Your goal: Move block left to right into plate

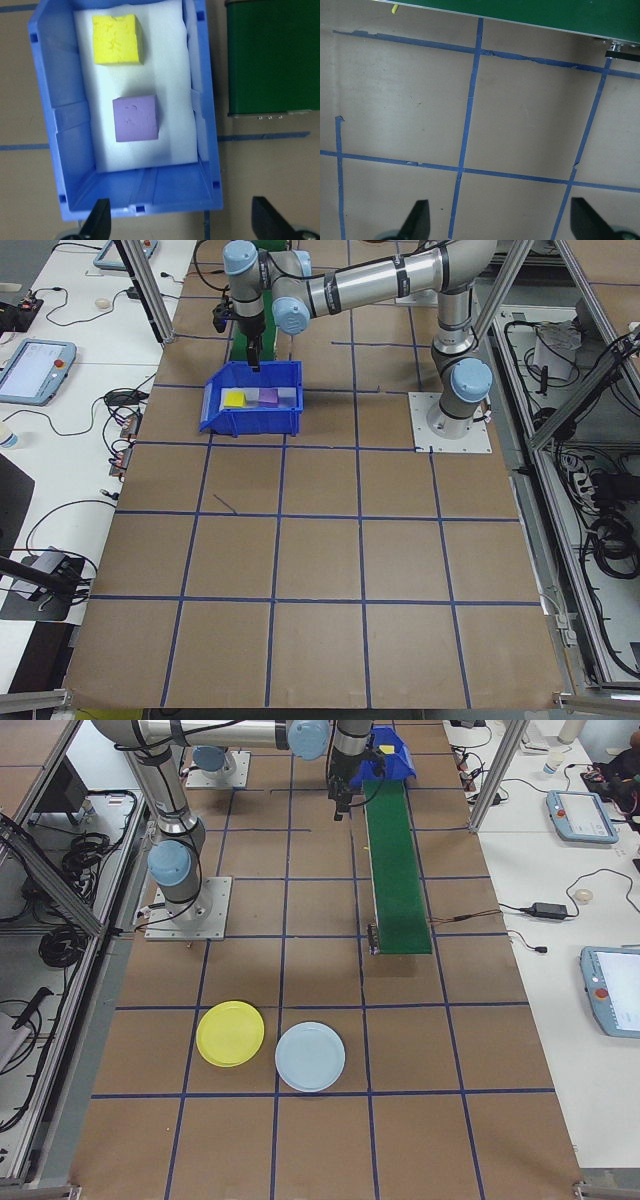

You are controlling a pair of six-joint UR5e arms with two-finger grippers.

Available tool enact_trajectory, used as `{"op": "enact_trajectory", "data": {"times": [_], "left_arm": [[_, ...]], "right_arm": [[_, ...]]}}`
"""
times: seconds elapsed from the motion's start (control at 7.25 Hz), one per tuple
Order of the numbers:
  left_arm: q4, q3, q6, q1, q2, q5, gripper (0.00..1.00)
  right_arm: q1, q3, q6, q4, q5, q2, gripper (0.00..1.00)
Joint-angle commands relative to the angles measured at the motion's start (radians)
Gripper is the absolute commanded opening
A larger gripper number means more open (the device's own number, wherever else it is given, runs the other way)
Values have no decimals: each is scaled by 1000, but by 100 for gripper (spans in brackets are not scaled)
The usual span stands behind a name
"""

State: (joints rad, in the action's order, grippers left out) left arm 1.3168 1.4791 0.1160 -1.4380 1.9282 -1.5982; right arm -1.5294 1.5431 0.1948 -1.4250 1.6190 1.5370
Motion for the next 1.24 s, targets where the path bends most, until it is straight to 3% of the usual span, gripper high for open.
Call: {"op": "enact_trajectory", "data": {"times": [0.0, 0.28, 0.69, 0.83, 0.97, 1.1], "left_arm": [[-30, 33, -6, 7, 53, -3, 100], [-140, 113, -13, 7, 75, -8, 100], [-160, 138, -15, 8, 116, -9, 98], [-159, 136, -3, 8, 118, -6, 37], [-159, 141, -4, 8, 118, -9, 13], [-159, 124, -15, 8, 111, -14, 12]], "right_arm": [[0, 0, 0, 0, 1, 0, 100], [0, 0, 0, 1, 1, 2, 100], [0, 3, 2, 0, 38, 0, 100], [0, 5, 2, 0, 38, 0, 100], [0, 5, 3, 0, 38, 0, 100], [-2, 5, 3, 0, 38, 0, 100]]}}
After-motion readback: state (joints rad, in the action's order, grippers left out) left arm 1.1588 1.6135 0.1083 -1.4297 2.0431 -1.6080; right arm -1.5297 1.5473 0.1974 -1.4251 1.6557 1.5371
